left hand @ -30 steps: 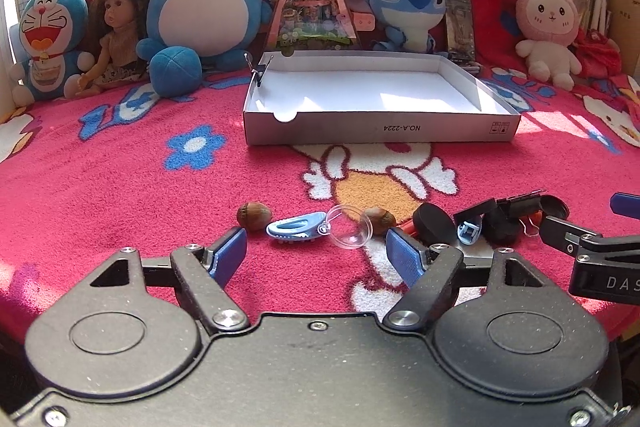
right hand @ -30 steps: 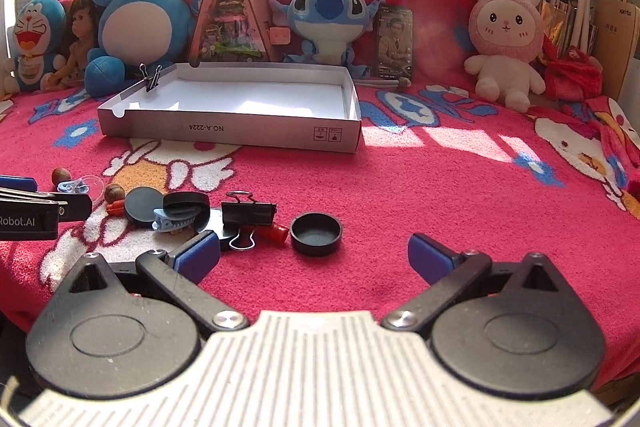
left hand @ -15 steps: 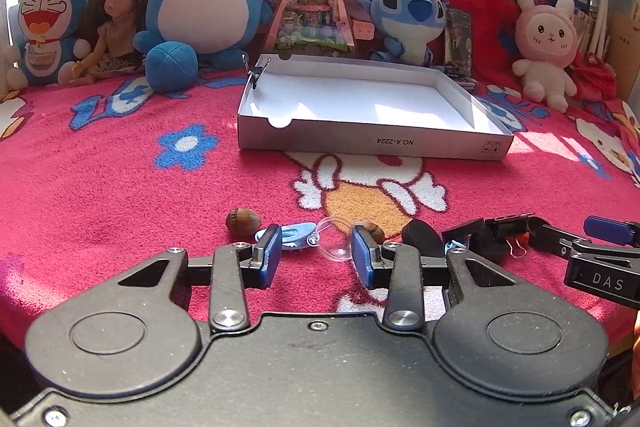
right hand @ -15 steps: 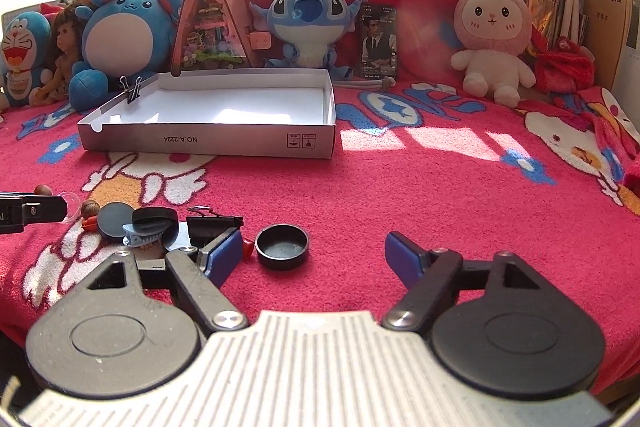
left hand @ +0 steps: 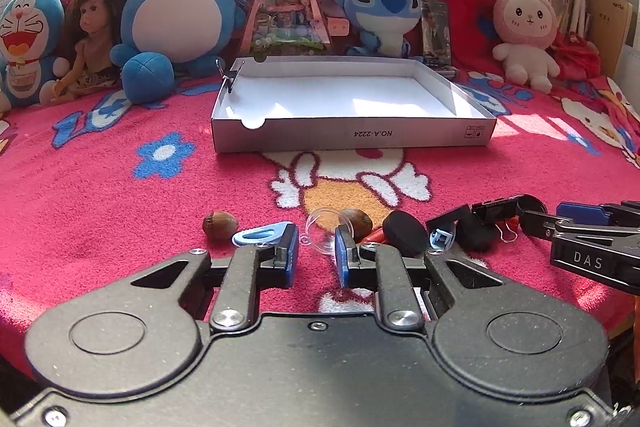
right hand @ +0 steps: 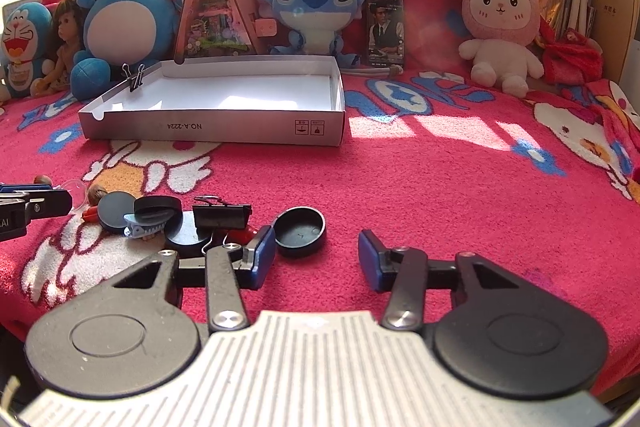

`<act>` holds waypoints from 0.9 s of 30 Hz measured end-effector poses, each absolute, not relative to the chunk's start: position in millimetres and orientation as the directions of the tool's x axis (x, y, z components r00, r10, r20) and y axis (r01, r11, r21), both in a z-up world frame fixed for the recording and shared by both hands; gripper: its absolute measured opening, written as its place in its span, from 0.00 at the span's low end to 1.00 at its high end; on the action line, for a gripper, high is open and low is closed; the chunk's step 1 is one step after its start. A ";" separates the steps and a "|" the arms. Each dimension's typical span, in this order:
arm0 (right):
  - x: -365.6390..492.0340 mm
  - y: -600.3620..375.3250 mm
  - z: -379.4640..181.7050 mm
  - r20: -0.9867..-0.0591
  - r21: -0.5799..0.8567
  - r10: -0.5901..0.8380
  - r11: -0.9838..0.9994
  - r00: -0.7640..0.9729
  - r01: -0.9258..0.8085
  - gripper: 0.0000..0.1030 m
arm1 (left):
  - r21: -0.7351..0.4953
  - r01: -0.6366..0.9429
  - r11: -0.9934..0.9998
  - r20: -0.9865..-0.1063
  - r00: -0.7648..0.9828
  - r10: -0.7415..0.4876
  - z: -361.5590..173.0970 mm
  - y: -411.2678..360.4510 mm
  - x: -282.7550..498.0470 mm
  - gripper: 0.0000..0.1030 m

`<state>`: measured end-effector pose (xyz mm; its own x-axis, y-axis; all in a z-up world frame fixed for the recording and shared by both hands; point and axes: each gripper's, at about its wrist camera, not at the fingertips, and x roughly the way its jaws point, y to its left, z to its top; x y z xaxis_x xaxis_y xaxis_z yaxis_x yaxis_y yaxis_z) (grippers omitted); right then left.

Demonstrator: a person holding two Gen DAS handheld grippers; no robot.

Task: Organize rigid objects
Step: 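Lower the left tool to the clear plastic dome while the right tool approaches the black lid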

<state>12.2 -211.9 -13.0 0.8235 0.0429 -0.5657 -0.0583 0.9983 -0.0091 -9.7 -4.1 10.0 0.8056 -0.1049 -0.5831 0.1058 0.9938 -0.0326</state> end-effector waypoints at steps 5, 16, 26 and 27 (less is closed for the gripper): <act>14.6 -211.1 -14.9 -0.570 -0.008 0.044 0.998 0.820 -0.059 0.49 | -0.027 0.130 0.991 -0.579 0.806 -0.122 9.6 -6.2 -8.0 0.19; 19.4 -211.2 -16.0 -0.571 -0.010 0.040 0.998 0.820 -0.056 0.50 | 0.031 0.145 0.989 -0.564 0.820 -0.102 4.4 -13.7 -7.6 0.37; 21.4 -217.4 -15.2 -0.568 -0.015 0.006 1.000 0.823 -0.017 0.50 | 0.058 0.128 0.990 -0.558 0.827 -0.075 0.4 -12.5 1.3 0.37; 21.8 -218.8 -15.0 -0.567 -0.015 0.002 1.000 0.824 -0.012 0.50 | 0.059 0.128 0.990 -0.560 0.825 -0.073 -0.1 -12.3 1.9 0.37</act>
